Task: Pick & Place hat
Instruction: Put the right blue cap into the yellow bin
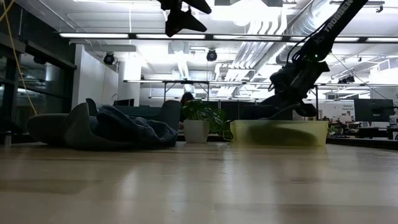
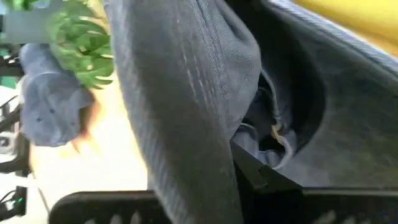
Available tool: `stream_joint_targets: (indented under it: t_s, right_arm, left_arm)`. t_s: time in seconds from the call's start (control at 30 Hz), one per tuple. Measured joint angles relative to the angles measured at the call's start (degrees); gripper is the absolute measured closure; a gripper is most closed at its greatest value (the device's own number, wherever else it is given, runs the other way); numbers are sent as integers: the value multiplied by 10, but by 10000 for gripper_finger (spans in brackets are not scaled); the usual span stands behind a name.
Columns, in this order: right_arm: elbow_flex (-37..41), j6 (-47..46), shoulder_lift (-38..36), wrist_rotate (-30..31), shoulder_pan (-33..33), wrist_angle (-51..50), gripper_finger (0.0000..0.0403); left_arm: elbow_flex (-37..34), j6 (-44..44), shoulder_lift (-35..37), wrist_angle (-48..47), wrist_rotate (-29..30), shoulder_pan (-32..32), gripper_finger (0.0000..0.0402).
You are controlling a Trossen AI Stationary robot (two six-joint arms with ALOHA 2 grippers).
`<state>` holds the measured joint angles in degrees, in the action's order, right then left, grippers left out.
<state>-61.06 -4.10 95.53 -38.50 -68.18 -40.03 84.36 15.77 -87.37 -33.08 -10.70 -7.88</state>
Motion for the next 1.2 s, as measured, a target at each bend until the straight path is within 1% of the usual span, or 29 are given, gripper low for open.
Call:
stream_joint_targets:
  t_s: [0.23,0.4,0.47,0.57,0.8,0.93,1.07,1.2]
  right_arm:
    - [0,-9,0,71,5,-3,392]
    - [0,-6,0,85,8,-3,390]
    - [0,-4,0,86,9,-2,383]
    - [0,-4,0,90,9,2,359]
    - [0,1,0,97,8,-2,267]
    - [0,1,0,103,7,-13,226]
    - [0,3,0,137,7,-36,205]
    - [-8,16,0,166,7,-68,201]
  left_arm:
    - [0,0,0,0,0,0,190]
    - [0,0,0,0,0,0,190]
    - [0,0,0,0,0,0,190]
    - [0,0,0,0,0,0,190]
    - [0,2,0,0,0,0,190]
    - [0,2,0,-7,0,0,190]
    - [0,2,0,-20,5,0,190]
    - [0,6,0,-19,5,0,190]
